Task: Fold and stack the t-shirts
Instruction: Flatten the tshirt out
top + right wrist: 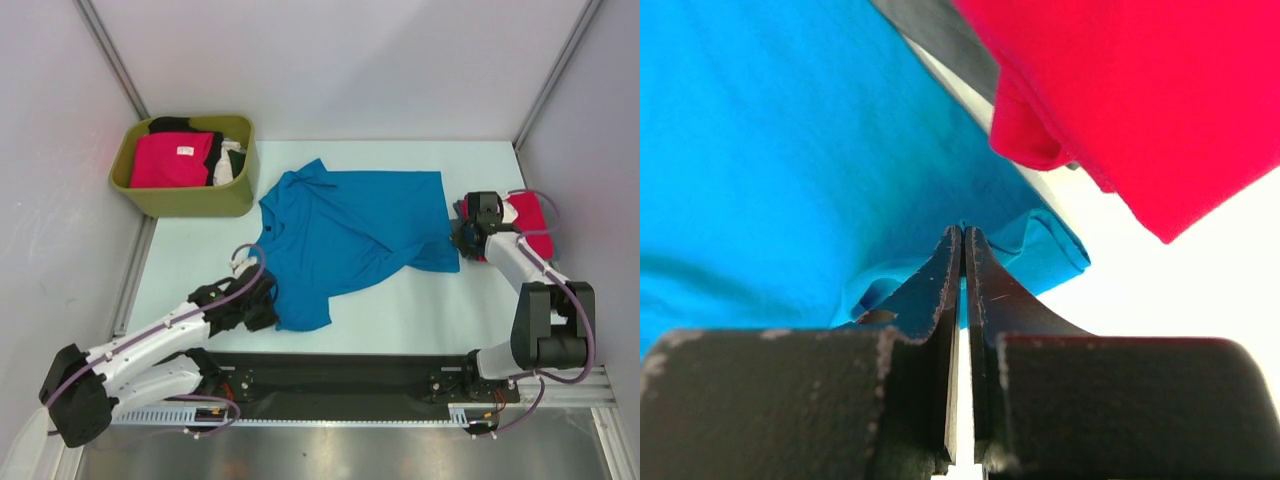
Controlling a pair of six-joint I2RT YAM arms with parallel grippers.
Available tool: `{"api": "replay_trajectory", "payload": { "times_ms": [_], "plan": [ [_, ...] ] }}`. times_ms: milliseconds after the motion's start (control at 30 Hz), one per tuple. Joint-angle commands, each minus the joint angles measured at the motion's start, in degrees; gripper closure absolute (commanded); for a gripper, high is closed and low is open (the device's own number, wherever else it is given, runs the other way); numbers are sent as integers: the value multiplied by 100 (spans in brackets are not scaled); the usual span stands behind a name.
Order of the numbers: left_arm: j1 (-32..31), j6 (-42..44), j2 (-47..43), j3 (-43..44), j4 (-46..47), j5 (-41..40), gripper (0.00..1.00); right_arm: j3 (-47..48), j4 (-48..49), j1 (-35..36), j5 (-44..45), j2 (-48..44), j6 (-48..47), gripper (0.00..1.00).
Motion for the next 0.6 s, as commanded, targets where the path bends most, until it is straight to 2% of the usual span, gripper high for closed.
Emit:
{"api": "replay_trajectory", "payload": {
  "times_ms": [0, 300, 467, 567],
  "plan": [
    [425, 681, -192, 766, -97, -32, 99, 21, 23, -10, -14, -427, -211, 100],
    [2350, 1693, 211, 2138, 395, 619, 99, 65, 505, -18, -840, -1279, -756, 100],
    [2853, 1764, 678, 3578, 378, 883, 100, 636, 401, -10, -1096, -1675, -958, 100],
    [2906, 1869, 547, 4282, 465, 865, 100, 1066, 164, -18, -1420, -1990, -1107, 100]
  ]
}}
